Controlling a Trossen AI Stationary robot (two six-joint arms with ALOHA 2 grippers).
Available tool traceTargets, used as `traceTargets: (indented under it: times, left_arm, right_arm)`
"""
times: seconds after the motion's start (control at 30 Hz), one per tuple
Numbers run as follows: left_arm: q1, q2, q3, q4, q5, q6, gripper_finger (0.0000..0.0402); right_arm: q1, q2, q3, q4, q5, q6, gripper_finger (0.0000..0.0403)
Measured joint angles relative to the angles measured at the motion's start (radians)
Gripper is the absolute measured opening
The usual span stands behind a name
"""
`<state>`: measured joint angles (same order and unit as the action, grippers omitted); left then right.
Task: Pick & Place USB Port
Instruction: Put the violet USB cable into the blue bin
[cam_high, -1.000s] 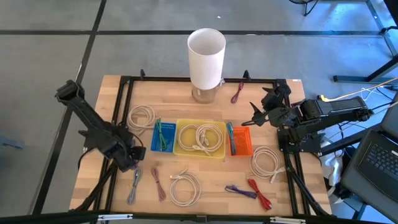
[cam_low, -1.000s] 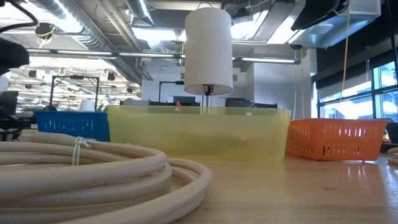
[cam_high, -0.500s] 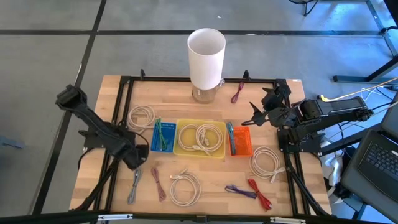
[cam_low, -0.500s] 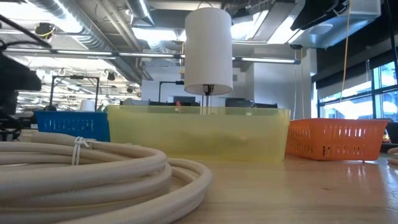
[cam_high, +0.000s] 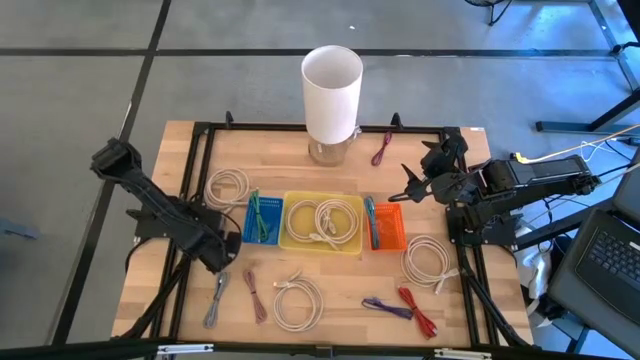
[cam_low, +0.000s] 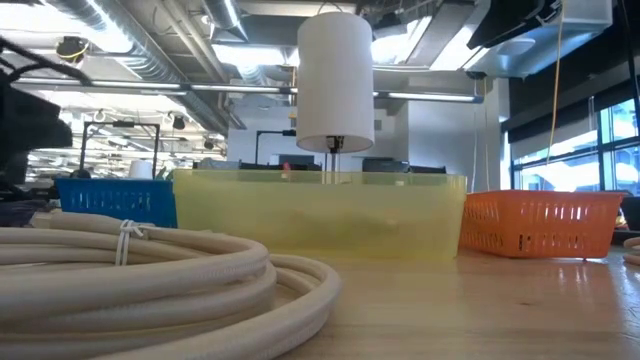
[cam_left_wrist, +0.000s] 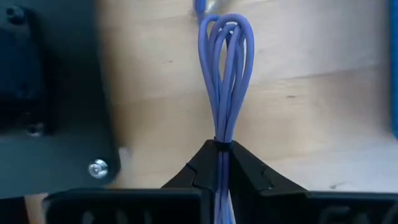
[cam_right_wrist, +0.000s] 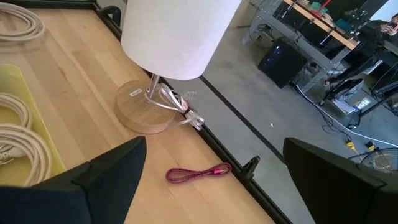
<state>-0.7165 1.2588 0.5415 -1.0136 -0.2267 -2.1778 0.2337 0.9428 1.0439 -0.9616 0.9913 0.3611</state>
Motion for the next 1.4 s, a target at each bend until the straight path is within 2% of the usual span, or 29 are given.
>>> traceTargets:
  times: [0.1, 0.2, 0.37, 0.43, 0.53, 0.6, 0.73, 1.03, 1.17, 1.4]
  left_arm:
    - [-0.003, -0.021, 0.02, -0.024, -0.014, 0.022, 0.0016]
    - [-0.004, -0.048, 0.07, -0.077, -0.074, 0.072, 0.0012]
    - [-0.002, -0.097, 0.199, -0.229, -0.301, 0.161, 0.0012]
    - [0.004, -0.114, 0.24, -0.267, -0.435, 0.192, 0.0013]
    - [0.032, -0.131, 0.27, -0.258, -0.65, 0.264, 0.0012]
    - [0.07, -0.133, 0.276, -0.225, -0.713, 0.332, 0.0012]
    - [0.178, -0.128, 0.276, -0.153, -0.715, 0.462, 0.0012]
    - [0.369, -0.117, 0.276, 0.137, -0.709, 0.812, 0.0012]
    - [0.418, -0.071, 0.276, 0.175, -0.671, 0.824, 0.0012]
    - [0.433, 0.084, 0.276, 0.223, -0.606, 0.725, 0.0012]
  right_arm:
    - [0.0, 0.0, 0.0, 0.0, 0.002, 0.001, 0.038]
    - [0.0, 0.0, 0.0, 0.0, 0.003, 0.002, 0.038]
    - [-0.001, 0.0, 0.0, 0.002, 0.003, 0.003, 0.0381]
    - [-0.001, 0.0, 0.0, 0.008, 0.003, 0.006, 0.0381]
    - [-0.001, 0.0, 0.0, 0.02, 0.003, 0.006, 0.0381]
    - [-0.001, 0.0, 0.0, 0.027, 0.003, 0.006, 0.0381]
    - [-0.001, 0.0, 0.0, 0.03, 0.003, 0.006, 0.0381]
    - [-0.001, 0.0, 0.0, 0.03, 0.003, 0.006, 0.0381]
    - [-0.001, 0.0, 0.0, 0.029, 0.003, 0.005, 0.0381]
    - [-0.001, 0.0, 0.0, 0.017, 0.003, -0.001, 0.0381]
